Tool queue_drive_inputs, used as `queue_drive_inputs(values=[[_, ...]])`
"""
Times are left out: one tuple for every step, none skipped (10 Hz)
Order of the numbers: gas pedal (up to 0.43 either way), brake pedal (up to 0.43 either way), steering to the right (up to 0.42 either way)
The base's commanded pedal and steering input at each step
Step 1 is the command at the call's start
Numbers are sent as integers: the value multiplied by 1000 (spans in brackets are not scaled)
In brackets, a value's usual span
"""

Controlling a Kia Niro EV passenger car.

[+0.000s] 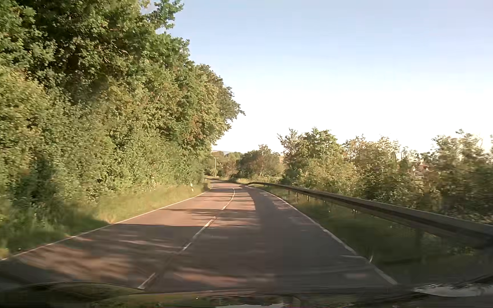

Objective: Follow the waypoints while adhering to traffic rules and regulations

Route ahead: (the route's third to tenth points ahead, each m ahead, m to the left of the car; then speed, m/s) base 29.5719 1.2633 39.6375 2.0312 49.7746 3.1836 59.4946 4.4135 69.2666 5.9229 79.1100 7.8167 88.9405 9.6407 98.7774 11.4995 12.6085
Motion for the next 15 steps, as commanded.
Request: queue_drive_inputs(values=[[189,0,-4],[189,0,-4],[189,0,-4],[189,0,-4],[189,0,-5],[189,0,-4],[189,0,-5],[189,0,-5],[189,0,-6],[189,0,-8],[177,0,-9],[177,0,-9],[177,0,-9],[177,0,-9],[177,0,-9]])
